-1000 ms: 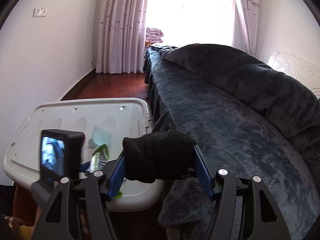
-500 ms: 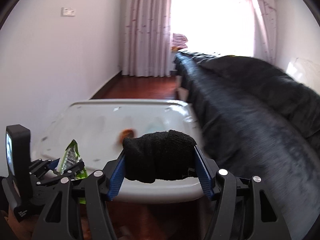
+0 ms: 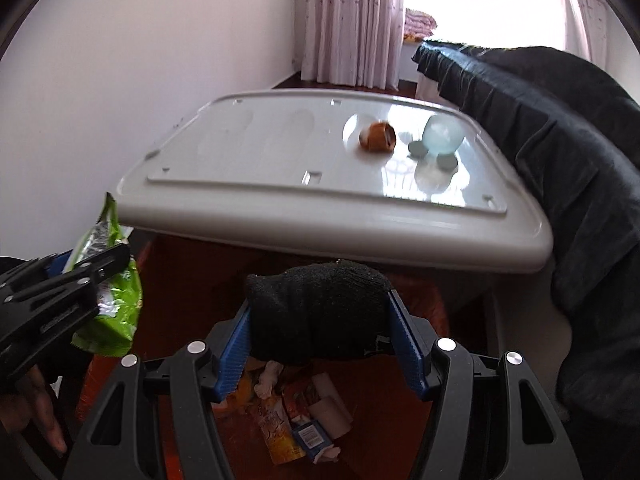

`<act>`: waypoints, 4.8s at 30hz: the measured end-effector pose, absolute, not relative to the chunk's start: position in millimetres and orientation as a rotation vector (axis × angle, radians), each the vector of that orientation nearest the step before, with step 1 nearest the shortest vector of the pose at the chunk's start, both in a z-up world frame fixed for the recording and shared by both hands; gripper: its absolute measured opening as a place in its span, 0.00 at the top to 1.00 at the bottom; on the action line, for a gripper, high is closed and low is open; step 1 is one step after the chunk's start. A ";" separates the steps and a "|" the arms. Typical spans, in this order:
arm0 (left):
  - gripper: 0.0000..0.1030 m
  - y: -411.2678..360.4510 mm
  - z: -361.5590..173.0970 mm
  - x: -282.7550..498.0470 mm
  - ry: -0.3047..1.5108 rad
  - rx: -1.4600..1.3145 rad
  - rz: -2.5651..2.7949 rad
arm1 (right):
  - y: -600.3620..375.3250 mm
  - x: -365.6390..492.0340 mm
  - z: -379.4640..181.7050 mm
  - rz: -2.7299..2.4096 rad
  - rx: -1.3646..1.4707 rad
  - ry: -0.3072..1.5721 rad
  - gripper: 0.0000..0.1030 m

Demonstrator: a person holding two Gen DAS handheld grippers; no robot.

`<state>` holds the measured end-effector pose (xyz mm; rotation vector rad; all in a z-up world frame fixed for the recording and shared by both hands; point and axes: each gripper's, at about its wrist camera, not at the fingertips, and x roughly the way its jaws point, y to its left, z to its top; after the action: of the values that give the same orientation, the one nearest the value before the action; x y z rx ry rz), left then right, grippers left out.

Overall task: Collect trash
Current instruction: 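Carry the sock and wrapper over the bin and open both tools, then grasp the pale blue cup with the right tool while the left tool grasps the orange sock, then carry the orange sock and blue cup over the bin and open both tools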

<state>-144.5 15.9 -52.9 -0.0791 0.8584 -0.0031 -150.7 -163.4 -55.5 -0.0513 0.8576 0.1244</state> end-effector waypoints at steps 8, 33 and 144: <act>0.57 17.7 -60.7 -150.8 0.876 -0.075 0.004 | -156.4 -152.7 -72.9 0.104 -0.062 0.897 0.37; 0.21 -1.7 -52.6 -140.9 0.885 -0.063 -0.028 | -185.2 -145.8 -74.9 0.038 -0.004 0.916 0.07; 0.71 12.6 -66.7 -121.8 0.954 -0.065 -0.072 | -186.7 -126.4 -52.5 0.194 -0.072 0.923 0.39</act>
<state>-121.8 12.6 -66.7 -0.0649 0.9539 -0.0719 -126.4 -186.7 -52.5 -0.0724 0.9233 0.1939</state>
